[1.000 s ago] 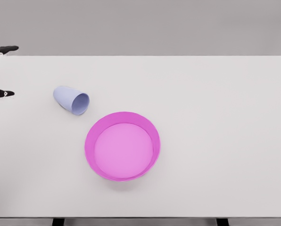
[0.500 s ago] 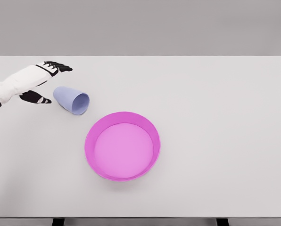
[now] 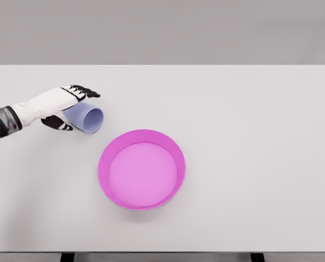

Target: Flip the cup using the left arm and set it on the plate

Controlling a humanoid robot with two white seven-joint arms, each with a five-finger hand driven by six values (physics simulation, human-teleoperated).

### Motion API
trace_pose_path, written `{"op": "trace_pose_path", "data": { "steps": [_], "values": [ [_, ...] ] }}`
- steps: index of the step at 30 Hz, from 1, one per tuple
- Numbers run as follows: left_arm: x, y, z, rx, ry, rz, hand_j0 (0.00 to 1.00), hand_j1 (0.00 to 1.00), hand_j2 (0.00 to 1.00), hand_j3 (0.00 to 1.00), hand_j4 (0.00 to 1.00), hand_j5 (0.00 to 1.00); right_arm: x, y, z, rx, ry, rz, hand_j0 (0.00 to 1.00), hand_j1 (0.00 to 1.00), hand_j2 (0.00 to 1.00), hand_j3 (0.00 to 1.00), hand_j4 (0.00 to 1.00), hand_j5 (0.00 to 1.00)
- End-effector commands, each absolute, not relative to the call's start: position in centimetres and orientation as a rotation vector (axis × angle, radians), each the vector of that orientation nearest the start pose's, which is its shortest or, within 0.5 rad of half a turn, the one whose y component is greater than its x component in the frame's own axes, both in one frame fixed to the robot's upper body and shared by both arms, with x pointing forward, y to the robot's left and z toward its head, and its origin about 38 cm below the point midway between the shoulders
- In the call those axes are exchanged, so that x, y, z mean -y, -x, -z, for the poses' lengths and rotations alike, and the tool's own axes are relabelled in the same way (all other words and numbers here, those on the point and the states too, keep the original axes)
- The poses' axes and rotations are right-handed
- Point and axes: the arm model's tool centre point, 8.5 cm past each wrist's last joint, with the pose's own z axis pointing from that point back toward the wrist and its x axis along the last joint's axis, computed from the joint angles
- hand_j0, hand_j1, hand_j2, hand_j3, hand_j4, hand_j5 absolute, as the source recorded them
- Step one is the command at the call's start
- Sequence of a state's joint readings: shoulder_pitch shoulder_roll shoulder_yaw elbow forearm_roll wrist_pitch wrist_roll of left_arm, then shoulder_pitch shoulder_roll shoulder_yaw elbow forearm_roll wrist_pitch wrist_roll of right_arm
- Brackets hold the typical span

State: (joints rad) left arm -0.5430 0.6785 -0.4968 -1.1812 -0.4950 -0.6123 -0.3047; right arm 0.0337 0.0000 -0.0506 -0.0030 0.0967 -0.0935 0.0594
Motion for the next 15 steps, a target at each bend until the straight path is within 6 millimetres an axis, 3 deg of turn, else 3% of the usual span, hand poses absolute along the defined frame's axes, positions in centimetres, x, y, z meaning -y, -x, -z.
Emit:
{"op": "trace_pose_path", "data": {
  "steps": [1,15],
  "values": [
    [-33.02,-45.37,-14.8,1.473,-0.446,1.775,1.0,1.0,1.0,1.0,1.0,1.0,26.61,1.11,26.19,0.059,0.025,-0.05,1.0,1.0,1.0,1.0,1.0,1.0],
    [-33.22,-45.55,-14.78,1.46,-0.456,1.782,1.0,1.0,1.0,1.0,1.0,1.0,26.63,1.11,26.19,0.059,0.026,-0.05,1.0,1.0,1.0,1.0,1.0,1.0]
  ]
}}
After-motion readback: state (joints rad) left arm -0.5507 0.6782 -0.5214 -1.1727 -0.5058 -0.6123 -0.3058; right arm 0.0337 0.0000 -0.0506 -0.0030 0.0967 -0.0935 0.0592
